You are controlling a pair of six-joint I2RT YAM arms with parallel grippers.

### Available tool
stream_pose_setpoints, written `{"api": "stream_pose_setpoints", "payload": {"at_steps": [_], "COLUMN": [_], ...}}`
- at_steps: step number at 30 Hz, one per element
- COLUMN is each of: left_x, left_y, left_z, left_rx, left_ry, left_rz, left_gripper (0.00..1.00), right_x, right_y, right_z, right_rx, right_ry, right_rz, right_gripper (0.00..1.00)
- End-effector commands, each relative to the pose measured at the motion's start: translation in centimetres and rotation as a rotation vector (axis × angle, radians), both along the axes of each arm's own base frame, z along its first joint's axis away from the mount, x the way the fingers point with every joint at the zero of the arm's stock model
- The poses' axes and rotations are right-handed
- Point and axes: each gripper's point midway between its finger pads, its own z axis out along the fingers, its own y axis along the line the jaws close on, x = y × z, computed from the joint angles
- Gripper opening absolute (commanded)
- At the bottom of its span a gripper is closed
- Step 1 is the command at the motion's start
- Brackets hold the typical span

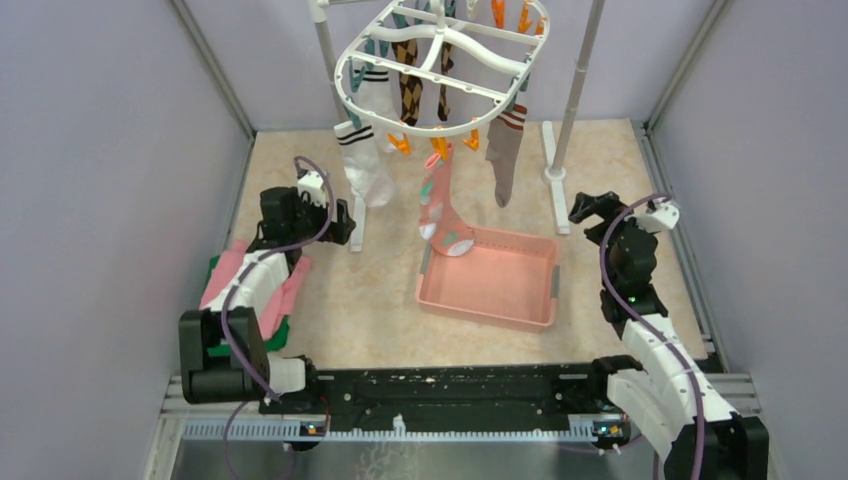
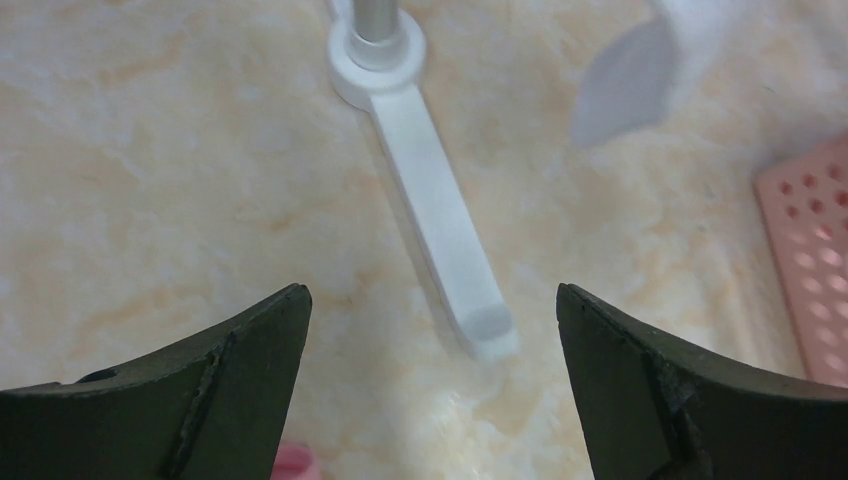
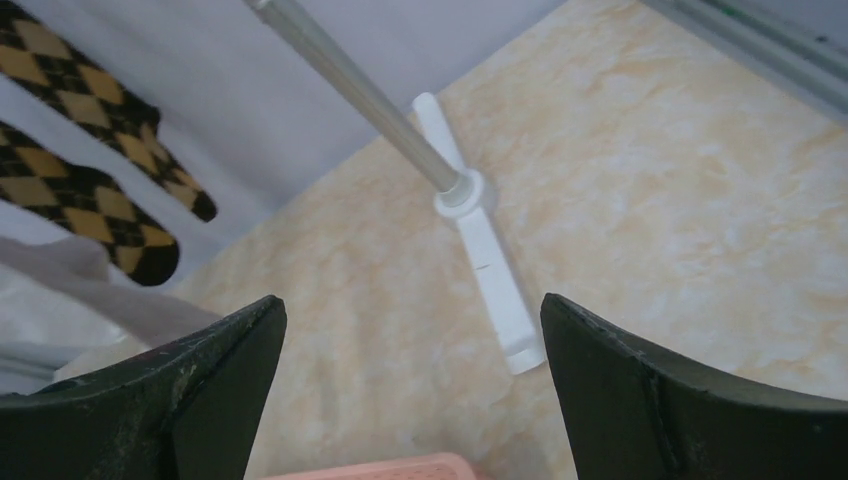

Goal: Remove the socks clipped to the hanger

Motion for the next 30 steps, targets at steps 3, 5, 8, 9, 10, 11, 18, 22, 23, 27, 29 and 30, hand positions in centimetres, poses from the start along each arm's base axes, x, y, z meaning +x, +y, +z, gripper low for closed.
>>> {"api": "stream_pose_setpoints", "payload": {"at_steps": [3,5,8,9,10,11,18,22,23,27,29,30], "left_x": [-6.2,-7.0,-8.3,-8.8,-9.3,-9.7,-11.8,-12.6,-12.4,-11.2,-10.7,-10.7], "left_y": [-3.7,-4.1,-4.6,-4.8,-5.0,-5.1,-6.0,-6.8,-6.8,-6.3,-6.3,-6.4], "left_z": [4.3,6.6,8.9,9.6,10.3,11.0,16.3,20.2,20.9,23.4,24.4,24.9], "left_rx": [-0.113,-0.124,-0.140,-0.144,-0.148,-0.151,-0.177,-0.174,-0.161,-0.132,-0.133,-0.134], "left_ry": [0.112,0.103,0.096,0.093,0.085,0.077,0.027,-0.072,-0.097,-0.152,-0.151,-0.154], "left_rz": [-0.196,-0.219,-0.241,-0.254,-0.266,-0.275,-0.317,-0.390,-0.393,-0.373,-0.372,-0.376], "left_gripper": [0.99,0.99,0.99,0.99,0.99,0.99,0.99,0.99,0.99,0.99,0.99,0.99], "right_x": [0.2,0.8,2.0,2.5,3.1,3.7,7.5,7.6,7.4,6.2,5.2,4.8], "right_y": [6.5,8.2,10.2,10.8,11.6,12.2,16.4,18.9,19.6,21.4,22.1,22.6], "right_z": [1.8,3.5,5.6,6.1,6.5,6.8,8.4,8.9,8.9,8.6,8.8,8.9], "right_rx": [0.042,-0.011,-0.086,-0.100,-0.114,-0.129,-0.296,-0.344,-0.364,-0.433,-0.468,-0.482], "right_ry": [0.052,0.009,-0.053,-0.069,-0.085,-0.098,-0.135,-0.165,-0.175,-0.184,-0.196,-0.204], "right_rz": [0.333,0.407,0.490,0.516,0.555,0.583,0.689,0.770,0.787,0.812,0.803,0.798], "right_gripper": [0.99,0.99,0.99,0.99,0.99,0.99,0.90,0.77,0.66,0.29,0.20,0.18]}}
